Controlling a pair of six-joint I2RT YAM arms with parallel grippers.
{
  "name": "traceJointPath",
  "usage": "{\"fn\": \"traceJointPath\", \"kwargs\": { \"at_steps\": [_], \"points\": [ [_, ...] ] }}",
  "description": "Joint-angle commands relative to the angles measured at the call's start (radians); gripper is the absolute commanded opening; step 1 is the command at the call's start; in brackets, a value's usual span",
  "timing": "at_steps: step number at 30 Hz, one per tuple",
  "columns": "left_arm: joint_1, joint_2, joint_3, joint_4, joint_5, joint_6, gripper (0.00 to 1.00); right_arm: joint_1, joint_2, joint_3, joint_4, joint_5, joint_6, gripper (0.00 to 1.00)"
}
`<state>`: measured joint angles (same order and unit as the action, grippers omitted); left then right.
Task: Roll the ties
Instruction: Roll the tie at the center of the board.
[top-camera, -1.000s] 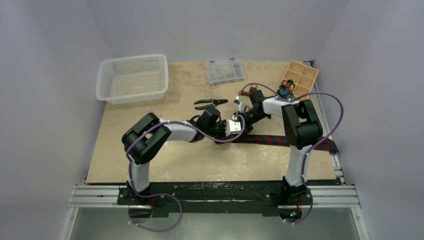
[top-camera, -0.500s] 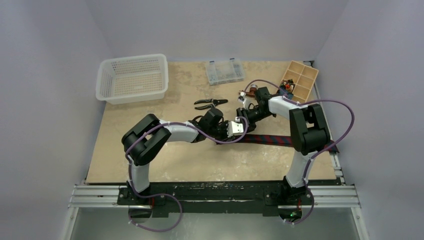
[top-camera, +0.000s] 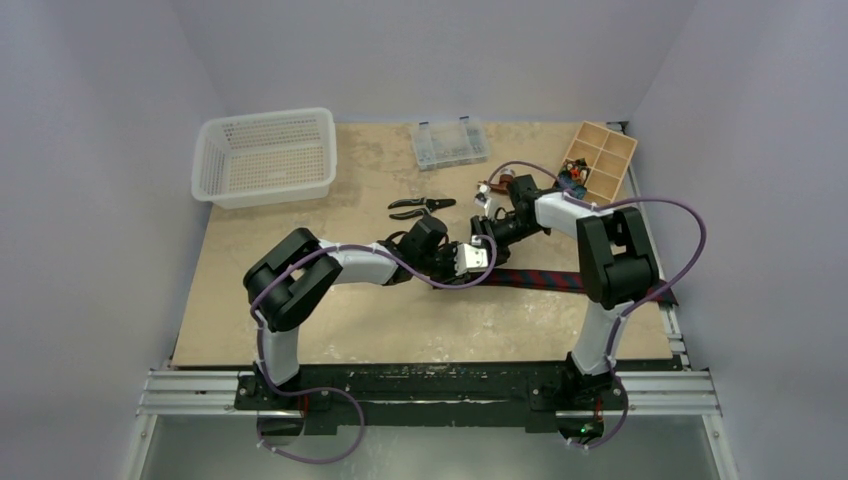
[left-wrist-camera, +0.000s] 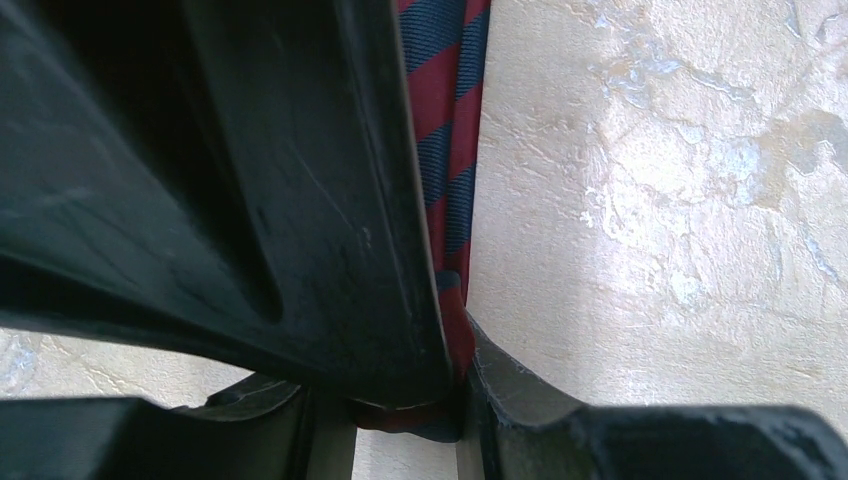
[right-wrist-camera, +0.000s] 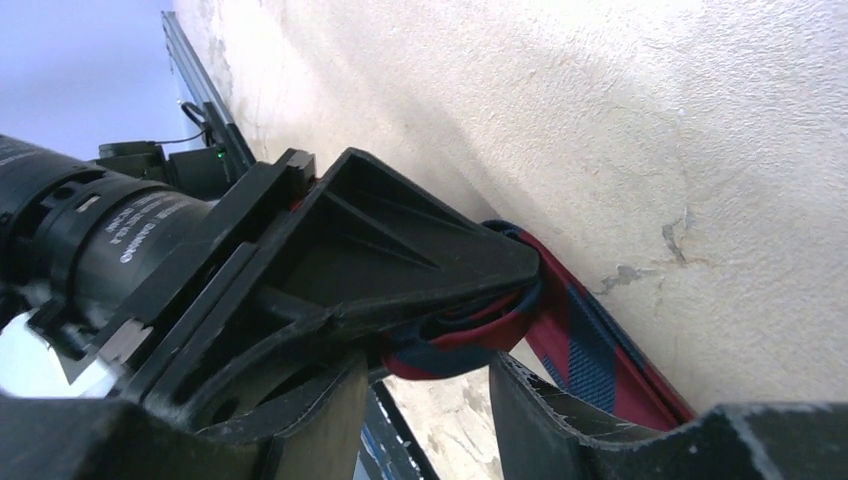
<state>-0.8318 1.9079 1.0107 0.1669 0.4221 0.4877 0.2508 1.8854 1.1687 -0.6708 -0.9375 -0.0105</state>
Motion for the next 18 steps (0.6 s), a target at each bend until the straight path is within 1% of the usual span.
{"fn": "traceJointPath", "kwargs": {
  "at_steps": [1,2,3,5,6,8,12,13,15,17,18],
  "points": [
    [-0.007,0.051,-0.020,-0.165,-0.047,0.034,0.22,0.008,0.050,0.017,0.030,-0.011,0.016,0.45],
    [-0.008,0.051,-0.020,-0.165,-0.047,0.034,0.22,0.008,0.057,0.016,0.032,-0.007,0.016,0.39],
    [-0.008,0.050,-0.020,-0.165,-0.046,0.034,0.22,0.007,0.062,0.018,0.027,0.000,0.001,0.32],
    [-0.007,0.049,-0.020,-0.165,-0.048,0.025,0.22,0.003,0.066,0.016,0.010,0.028,-0.029,0.09],
    [-0.006,0.048,-0.019,-0.165,-0.046,0.017,0.23,-0.002,0.063,0.011,0.001,0.044,-0.040,0.00],
    [0.000,0.048,-0.017,-0.162,-0.029,0.001,0.27,-0.014,0.068,0.007,-0.030,0.078,-0.078,0.00],
    [0.049,0.026,-0.019,-0.128,0.090,-0.040,0.44,-0.032,0.109,0.020,-0.075,0.150,-0.133,0.00],
    [0.064,0.010,-0.031,-0.100,0.132,-0.051,0.50,-0.033,0.121,0.023,-0.077,0.164,-0.133,0.00],
    [0.090,-0.033,-0.074,0.000,0.205,-0.068,0.59,-0.036,0.139,0.034,-0.083,0.185,-0.135,0.00],
    [0.093,-0.068,-0.112,0.096,0.229,-0.085,0.65,-0.035,0.149,0.040,-0.087,0.201,-0.139,0.00],
    [0.094,-0.079,-0.116,0.118,0.235,-0.099,0.67,-0.035,0.150,0.039,-0.087,0.212,-0.145,0.00]
  ]
}}
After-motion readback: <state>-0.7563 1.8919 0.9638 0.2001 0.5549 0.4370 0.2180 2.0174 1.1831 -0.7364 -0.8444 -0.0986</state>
